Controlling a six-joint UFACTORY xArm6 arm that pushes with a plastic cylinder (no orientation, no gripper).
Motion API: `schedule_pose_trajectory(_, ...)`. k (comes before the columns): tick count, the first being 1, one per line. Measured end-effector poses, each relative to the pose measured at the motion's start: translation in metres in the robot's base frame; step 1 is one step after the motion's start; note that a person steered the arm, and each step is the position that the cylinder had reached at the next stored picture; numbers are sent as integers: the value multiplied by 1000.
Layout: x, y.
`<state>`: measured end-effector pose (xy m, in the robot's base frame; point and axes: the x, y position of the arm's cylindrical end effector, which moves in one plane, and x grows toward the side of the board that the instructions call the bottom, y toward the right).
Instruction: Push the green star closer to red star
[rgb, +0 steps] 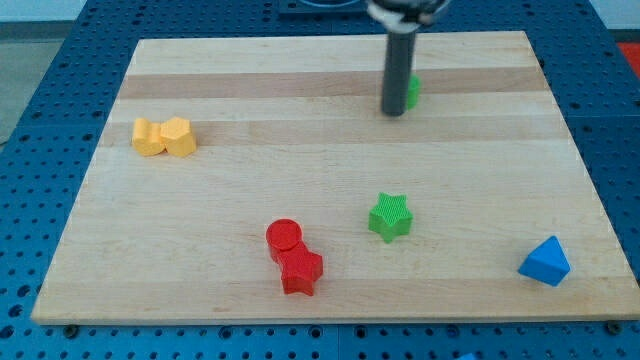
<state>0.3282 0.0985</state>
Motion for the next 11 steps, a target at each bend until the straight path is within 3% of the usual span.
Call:
schedule_pose_trajectory(2, -72, 59)
schedule_pose_trajectory(4, -22, 95)
schedule_pose_trajectory(6, 40, 74)
schedule_pose_trajectory(9, 41, 42)
schedule_pose_trajectory(11, 89, -1)
